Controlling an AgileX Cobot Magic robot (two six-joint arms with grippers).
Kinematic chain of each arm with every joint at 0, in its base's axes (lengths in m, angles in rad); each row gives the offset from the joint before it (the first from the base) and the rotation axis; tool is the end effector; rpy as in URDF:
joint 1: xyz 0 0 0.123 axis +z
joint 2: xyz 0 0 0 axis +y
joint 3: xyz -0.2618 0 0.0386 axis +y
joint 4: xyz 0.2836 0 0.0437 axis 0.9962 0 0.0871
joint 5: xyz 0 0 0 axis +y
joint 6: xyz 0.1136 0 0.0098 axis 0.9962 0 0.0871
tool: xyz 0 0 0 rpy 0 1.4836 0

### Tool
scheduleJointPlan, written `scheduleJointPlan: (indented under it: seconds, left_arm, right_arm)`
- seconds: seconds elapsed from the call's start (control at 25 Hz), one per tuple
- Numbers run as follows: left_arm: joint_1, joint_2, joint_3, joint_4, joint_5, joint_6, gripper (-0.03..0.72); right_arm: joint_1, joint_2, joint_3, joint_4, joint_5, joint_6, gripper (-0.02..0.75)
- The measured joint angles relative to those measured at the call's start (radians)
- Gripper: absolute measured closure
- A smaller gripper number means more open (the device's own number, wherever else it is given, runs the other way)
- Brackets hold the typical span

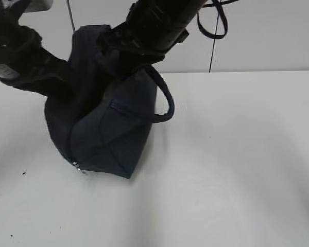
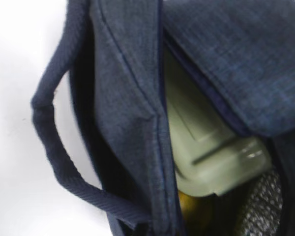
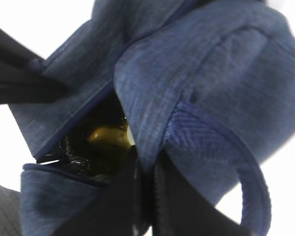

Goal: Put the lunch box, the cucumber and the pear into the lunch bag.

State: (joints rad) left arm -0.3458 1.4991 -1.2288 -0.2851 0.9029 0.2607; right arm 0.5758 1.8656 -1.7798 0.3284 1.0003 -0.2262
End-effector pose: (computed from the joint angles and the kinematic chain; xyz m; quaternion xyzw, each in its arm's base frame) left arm 0.3286 -0.1452 0.2559 0.2310 0.9346 -0.1394 0.2319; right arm 0.3697 0.2769 0.2907 -0.3272 0.8893 0.2029 0.2467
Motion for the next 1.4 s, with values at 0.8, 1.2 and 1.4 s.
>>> scheduleJointPlan:
  seconds: [0.8,1.2,1.4]
  left_arm:
    - [-0.064,0.158,-0.143,0.0,0.055,0.007,0.683]
    - [-0.088,0.206,-0.145,-0.023,0.052,0.011,0.683]
    - [-0.088,0.209,-0.145,-0.038,0.074,0.032,0.683]
  right_arm:
    - [-0.11,-0.092,0.277,-0.008,-0.165,0.026,0.731]
    - [-0.116,-0.094,0.359,0.018,-0.218,0.026,0.732]
    - [-0.116,-0.085,0.386,0.111,-0.266,-0.048,0.708]
